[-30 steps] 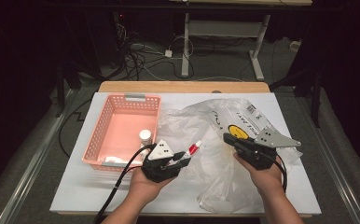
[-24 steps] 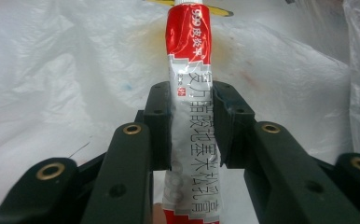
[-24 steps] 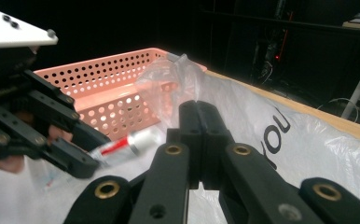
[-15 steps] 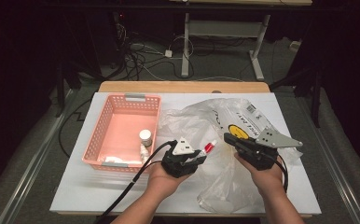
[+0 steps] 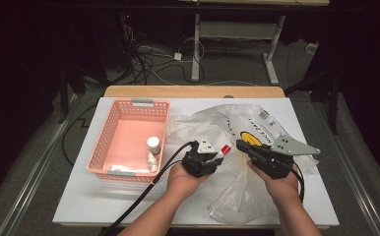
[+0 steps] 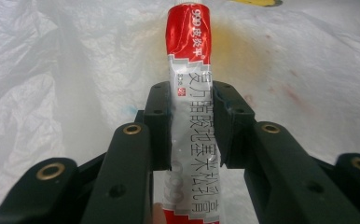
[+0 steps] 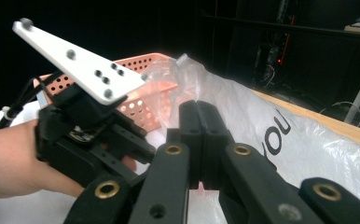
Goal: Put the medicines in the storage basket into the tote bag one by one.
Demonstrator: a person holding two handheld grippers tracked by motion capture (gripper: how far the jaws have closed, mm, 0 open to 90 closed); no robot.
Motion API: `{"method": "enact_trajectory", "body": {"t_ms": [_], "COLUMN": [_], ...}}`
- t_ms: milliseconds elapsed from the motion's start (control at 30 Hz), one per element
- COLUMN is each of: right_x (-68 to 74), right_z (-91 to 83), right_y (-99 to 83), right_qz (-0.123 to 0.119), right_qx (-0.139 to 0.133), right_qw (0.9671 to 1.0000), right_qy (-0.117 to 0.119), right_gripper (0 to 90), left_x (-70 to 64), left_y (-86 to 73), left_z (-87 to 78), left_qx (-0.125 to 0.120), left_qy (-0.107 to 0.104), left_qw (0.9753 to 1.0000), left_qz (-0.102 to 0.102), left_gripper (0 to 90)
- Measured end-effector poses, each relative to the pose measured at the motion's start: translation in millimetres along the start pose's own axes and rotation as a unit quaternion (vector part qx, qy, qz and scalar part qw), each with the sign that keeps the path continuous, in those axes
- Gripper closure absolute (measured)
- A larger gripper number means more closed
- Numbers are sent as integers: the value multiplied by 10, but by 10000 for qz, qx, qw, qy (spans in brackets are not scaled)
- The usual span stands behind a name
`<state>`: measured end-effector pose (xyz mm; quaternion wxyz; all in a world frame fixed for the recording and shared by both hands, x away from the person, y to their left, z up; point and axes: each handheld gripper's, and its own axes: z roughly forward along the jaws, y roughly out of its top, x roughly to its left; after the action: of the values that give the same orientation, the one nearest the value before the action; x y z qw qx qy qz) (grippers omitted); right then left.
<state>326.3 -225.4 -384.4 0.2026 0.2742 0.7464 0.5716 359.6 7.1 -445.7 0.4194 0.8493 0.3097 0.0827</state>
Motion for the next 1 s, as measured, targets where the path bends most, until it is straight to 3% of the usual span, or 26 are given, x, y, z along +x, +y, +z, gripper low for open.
{"method": "enact_trajectory", "body": {"t_ms": [200,600,833,1000], "right_x": [-12,-28,-33,-42], "right_z": [-7,-20,-27,-37], "right_y": [2,10,14,15], "right_qz": [28,71,87,96], "right_qx": [-34,-72,-91,-104], "right_qw": [10000,9999,9999,9999], "right_qy": [0,-11,-29,-40], "right_gripper": [900,900,900,900], "left_x": [36,126,156,167], "left_y": [47,118,152,161], "left_z": [118,387,487,559], "left_qx": [-51,96,42,66], "left_qy": [12,101,116,114], "left_qw": [10000,9998,9999,9998], "left_qz": [-9,-150,-89,-160], "left_gripper": [682,681,681,680]}}
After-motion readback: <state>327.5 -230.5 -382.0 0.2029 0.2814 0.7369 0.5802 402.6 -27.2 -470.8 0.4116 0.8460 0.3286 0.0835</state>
